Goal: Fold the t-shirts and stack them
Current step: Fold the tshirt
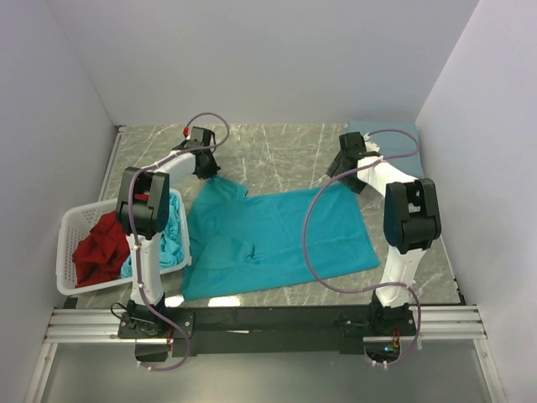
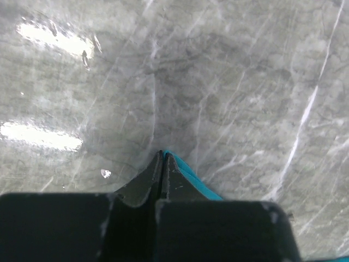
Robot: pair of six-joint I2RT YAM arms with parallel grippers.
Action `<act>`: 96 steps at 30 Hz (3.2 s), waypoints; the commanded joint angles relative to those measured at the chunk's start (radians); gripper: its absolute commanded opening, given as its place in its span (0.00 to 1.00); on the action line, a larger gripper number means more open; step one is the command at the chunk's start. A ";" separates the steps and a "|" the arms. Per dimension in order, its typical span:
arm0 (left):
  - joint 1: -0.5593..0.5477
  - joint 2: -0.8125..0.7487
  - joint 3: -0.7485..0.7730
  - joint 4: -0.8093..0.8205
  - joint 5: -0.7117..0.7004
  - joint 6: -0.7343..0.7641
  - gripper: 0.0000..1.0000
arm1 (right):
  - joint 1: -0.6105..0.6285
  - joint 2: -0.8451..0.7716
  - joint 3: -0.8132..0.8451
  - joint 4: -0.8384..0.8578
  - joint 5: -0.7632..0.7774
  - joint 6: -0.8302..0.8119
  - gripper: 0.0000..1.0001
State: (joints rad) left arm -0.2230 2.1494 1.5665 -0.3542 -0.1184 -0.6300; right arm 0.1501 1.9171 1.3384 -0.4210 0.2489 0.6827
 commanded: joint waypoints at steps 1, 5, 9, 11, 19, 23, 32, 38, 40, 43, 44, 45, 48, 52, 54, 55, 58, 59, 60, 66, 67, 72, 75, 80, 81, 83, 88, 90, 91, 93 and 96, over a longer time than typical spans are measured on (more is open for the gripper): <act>-0.004 -0.043 -0.042 -0.011 0.059 0.035 0.00 | -0.007 0.019 0.071 -0.024 0.059 0.034 0.85; -0.004 -0.117 -0.077 0.044 0.056 0.032 0.00 | -0.004 0.057 0.113 -0.073 0.102 0.058 0.82; -0.004 -0.164 -0.126 0.098 0.091 0.027 0.00 | -0.003 0.091 0.130 -0.068 0.105 0.069 0.76; -0.004 -0.187 -0.152 0.121 0.100 0.026 0.00 | 0.002 0.106 0.148 -0.091 0.118 0.077 0.73; -0.004 -0.295 -0.264 0.202 0.138 0.018 0.00 | 0.017 0.149 0.186 -0.119 0.158 0.110 0.61; -0.004 -0.348 -0.324 0.235 0.140 0.023 0.00 | 0.017 0.143 0.192 -0.139 0.168 0.110 0.52; -0.015 -0.465 -0.471 0.322 0.198 0.033 0.01 | 0.019 0.186 0.260 -0.205 0.211 0.118 0.47; -0.027 -0.563 -0.563 0.339 0.191 0.019 0.01 | 0.022 0.212 0.297 -0.231 0.216 0.120 0.42; -0.030 -0.585 -0.579 0.331 0.191 0.016 0.01 | 0.023 0.211 0.291 -0.229 0.217 0.120 0.40; -0.035 -0.611 -0.599 0.333 0.189 0.013 0.01 | 0.023 0.215 0.303 -0.252 0.219 0.120 0.37; -0.036 -0.615 -0.603 0.334 0.191 0.015 0.01 | 0.025 0.215 0.304 -0.257 0.219 0.120 0.33; -0.039 -0.620 -0.608 0.334 0.191 0.013 0.01 | 0.026 0.217 0.306 -0.259 0.220 0.120 0.28; -0.047 -0.635 -0.617 0.331 0.197 0.013 0.01 | 0.025 0.211 0.300 -0.254 0.217 0.117 0.12; -0.059 -0.664 -0.632 0.331 0.192 0.012 0.01 | 0.026 0.198 0.295 -0.248 0.219 0.112 0.00; -0.065 -0.678 -0.643 0.328 0.188 0.010 0.01 | 0.028 0.185 0.291 -0.243 0.216 0.107 0.00; -0.067 -0.694 -0.649 0.327 0.187 0.009 0.01 | 0.031 0.180 0.285 -0.242 0.213 0.106 0.00; -0.075 -0.733 -0.674 0.317 0.169 0.007 0.01 | 0.032 0.146 0.256 -0.219 0.202 0.098 0.00; -0.076 -0.746 -0.681 0.316 0.163 0.006 0.01 | 0.034 0.123 0.246 -0.213 0.199 0.097 0.00; -0.078 -0.755 -0.695 0.313 0.158 0.006 0.01 | 0.034 0.111 0.220 -0.205 0.194 0.094 0.00; -0.102 -0.845 -0.778 0.325 0.166 -0.020 0.01 | 0.034 0.000 0.099 -0.159 0.184 0.086 0.00; -0.107 -0.856 -0.787 0.320 0.163 -0.023 0.01 | 0.034 -0.012 0.085 -0.154 0.182 0.083 0.00; -0.144 -0.954 -0.865 0.311 0.140 -0.048 0.01 | 0.035 -0.105 -0.030 -0.122 0.176 0.074 0.00; -0.162 -1.008 -0.902 0.290 0.122 -0.062 0.01 | 0.034 -0.157 -0.085 -0.114 0.174 0.075 0.00; -0.176 -1.097 -0.970 0.238 0.122 -0.094 0.01 | 0.034 -0.245 -0.169 -0.105 0.176 0.069 0.00; -0.177 -1.134 -0.980 0.229 0.120 -0.099 0.01 | 0.034 -0.257 -0.180 -0.105 0.179 0.069 0.00; -0.179 -1.172 -1.005 0.207 0.122 -0.112 0.01 | 0.032 -0.289 -0.202 -0.105 0.178 0.067 0.00; -0.182 -1.298 -1.059 0.162 0.122 -0.152 0.01 | 0.034 -0.351 -0.248 -0.104 0.178 0.054 0.00; -0.185 -1.338 -1.082 0.150 0.122 -0.161 0.01 | 0.032 -0.363 -0.257 -0.113 0.176 0.048 0.00; -0.187 -1.350 -1.089 0.140 0.122 -0.172 0.01 | 0.032 -0.377 -0.265 -0.113 0.174 0.044 0.00; -0.188 -1.384 -1.105 0.132 0.122 -0.180 0.01 | 0.032 -0.391 -0.278 -0.111 0.173 0.040 0.00; -0.194 -1.433 -1.116 0.112 0.122 -0.192 0.01 | 0.031 -0.411 -0.288 -0.116 0.173 0.034 0.00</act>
State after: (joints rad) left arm -0.4099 0.7639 0.4576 -0.2298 0.0105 -0.7925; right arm 0.1787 1.5558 1.0634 -0.5457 0.3988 0.7307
